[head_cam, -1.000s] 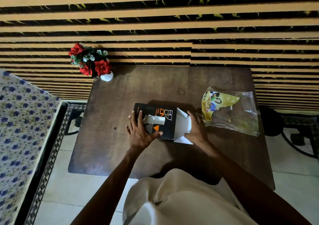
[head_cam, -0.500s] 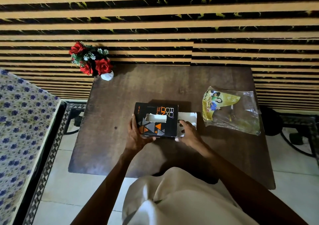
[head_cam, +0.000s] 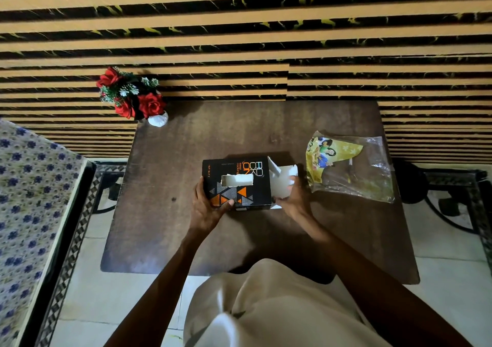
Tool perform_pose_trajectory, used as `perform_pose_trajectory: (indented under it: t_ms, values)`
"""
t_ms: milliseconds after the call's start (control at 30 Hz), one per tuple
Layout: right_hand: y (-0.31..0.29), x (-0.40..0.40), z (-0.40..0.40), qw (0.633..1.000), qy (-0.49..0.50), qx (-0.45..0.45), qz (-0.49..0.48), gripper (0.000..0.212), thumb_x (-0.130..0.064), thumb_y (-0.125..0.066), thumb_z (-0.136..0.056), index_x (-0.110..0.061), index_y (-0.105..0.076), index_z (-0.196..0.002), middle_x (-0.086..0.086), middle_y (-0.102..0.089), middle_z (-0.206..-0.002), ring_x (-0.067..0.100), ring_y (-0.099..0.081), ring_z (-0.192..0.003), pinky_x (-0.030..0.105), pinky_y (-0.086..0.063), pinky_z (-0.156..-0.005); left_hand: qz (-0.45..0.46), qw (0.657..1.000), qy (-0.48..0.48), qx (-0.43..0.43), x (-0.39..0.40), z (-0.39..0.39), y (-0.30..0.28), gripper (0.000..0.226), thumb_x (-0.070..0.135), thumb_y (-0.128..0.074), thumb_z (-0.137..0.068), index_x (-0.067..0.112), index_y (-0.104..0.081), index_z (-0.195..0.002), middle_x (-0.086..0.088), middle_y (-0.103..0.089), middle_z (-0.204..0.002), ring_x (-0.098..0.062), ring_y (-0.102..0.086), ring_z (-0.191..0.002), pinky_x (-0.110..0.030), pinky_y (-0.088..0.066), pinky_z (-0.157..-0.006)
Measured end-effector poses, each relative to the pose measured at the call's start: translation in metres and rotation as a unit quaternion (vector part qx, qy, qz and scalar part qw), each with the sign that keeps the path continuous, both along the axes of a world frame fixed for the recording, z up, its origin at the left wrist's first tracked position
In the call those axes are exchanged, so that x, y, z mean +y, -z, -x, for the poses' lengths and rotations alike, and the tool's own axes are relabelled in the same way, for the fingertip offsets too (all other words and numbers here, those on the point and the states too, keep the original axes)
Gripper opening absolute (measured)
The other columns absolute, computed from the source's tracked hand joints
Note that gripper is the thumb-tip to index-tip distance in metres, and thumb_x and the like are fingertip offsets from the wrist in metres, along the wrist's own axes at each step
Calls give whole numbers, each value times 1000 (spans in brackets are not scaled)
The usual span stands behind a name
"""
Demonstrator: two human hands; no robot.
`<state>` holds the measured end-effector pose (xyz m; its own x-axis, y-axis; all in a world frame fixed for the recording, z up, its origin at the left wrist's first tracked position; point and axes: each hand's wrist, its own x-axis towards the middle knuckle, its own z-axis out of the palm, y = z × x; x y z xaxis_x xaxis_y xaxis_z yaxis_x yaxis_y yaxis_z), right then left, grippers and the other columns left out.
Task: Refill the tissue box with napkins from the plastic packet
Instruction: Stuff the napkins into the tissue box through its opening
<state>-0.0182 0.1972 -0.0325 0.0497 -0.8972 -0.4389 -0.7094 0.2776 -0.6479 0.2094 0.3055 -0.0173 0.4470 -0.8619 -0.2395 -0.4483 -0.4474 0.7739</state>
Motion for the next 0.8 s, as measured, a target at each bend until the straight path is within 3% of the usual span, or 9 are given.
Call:
perform_pose_trajectory:
  t_ms: [67,133,233,333,433,600,700,800]
  values:
    - [2,-5,-1,1000,-16,2,27,115,-21,-89,-54,-21,-21,-146,12,-37,-143,31,-42,-126,47,-52,-91,-2,1000,13,2,-4,-1,1,113,38,-87,-65,11,-17,-149,-14,-29,-147,-25,-38,-134,-29,-39,-105]
    - [4,-13,0,998,-60,2,9,123,-16,-90,-54,-26,-15,-151,4,-31,-147,27,-46,-124,45,-53,-91,-6,1000,25,-4,-7,-1,1,116,36,-88,-62,9,-16,-150,-15,-27,-147,-27,-39,-134,-28,-38,-105]
    - [-4,-21,-3,989,-128,-16,-67,100,-2,-78,-67,-33,-28,-148,-4,-46,-141,19,-61,-107,33,-55,-87,-19,999,43,-24,-12,-4,2,127,52,-86,-55,13,-13,-151,-15,-23,-148,-30,-37,-135,-42,-41,-110]
    - [-7,-25,-5,984,-149,-30,-90,77,5,-62,-77,-26,-40,-144,3,-55,-141,23,-61,-115,29,-51,-94,-24,998,53,-30,-17,-8,3,137,77,-74,-44,21,-10,-151,-11,-20,-150,-32,-35,-137,-53,-43,-107]
    - [-9,-24,-7,986,-148,-11,-80,66,2,-58,-83,-20,-42,-144,2,-51,-144,22,-56,-122,21,-45,-89,-30,998,53,-22,-20,-13,6,143,85,-69,-39,19,-11,-151,-10,-20,-149,-31,-35,-137,-55,-43,-106]
    - [-11,-21,-7,985,-143,97,-2,67,-43,-68,-67,-44,-48,-131,-5,-50,-141,26,-47,-129,43,-45,-100,-24,998,58,-11,-20,-12,8,144,85,-70,-39,16,-11,-151,-10,-21,-149,-29,-34,-137,-51,-42,-108]
    - [-16,-18,-5,989,-97,107,-13,68,-43,-76,-64,-46,-50,-127,-6,-31,-153,27,-28,-141,50,-38,-105,-16,998,63,-3,-20,-11,6,144,84,-70,-41,13,-12,-151,-12,-22,-148,-28,-34,-137,-47,-42,-109]
    - [-10,-17,-3,995,-68,68,-14,67,-40,-82,-60,-40,-57,-123,2,-24,-154,28,-24,-141,46,-35,-108,-12,998,63,1,-20,-10,4,144,84,-69,-41,10,-13,-151,-15,-22,-148,-29,-33,-138,-43,-40,-110]
